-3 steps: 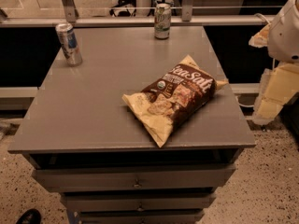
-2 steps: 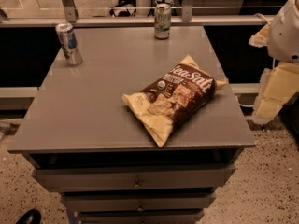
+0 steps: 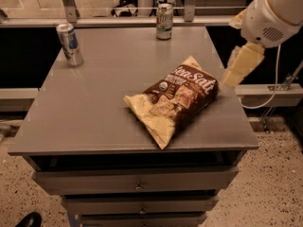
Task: Pick 7up can
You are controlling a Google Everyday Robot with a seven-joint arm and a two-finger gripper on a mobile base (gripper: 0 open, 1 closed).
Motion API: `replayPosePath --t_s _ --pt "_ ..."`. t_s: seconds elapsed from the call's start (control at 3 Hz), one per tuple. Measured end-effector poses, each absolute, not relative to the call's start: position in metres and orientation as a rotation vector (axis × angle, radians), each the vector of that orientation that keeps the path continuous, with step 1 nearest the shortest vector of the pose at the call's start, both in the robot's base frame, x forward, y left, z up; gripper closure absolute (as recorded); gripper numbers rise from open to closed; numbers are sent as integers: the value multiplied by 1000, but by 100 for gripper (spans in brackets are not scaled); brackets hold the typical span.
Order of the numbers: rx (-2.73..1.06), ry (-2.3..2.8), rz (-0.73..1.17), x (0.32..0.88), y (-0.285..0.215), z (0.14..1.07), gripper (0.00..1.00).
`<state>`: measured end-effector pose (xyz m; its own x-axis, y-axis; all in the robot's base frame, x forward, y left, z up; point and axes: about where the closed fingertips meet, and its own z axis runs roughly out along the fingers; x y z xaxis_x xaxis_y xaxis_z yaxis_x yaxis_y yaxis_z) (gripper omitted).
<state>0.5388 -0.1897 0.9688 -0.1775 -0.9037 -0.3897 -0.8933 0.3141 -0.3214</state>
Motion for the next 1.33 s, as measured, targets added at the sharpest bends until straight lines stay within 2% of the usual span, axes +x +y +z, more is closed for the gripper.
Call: replayPosePath --t_s 0.33,0.67,1.33 --pt "-1418 1962 144 600 -150 973 0" --pt "-1256 1879 228 640 -118 978 0" --pt "-1197 1836 213 656 -113 988 0"
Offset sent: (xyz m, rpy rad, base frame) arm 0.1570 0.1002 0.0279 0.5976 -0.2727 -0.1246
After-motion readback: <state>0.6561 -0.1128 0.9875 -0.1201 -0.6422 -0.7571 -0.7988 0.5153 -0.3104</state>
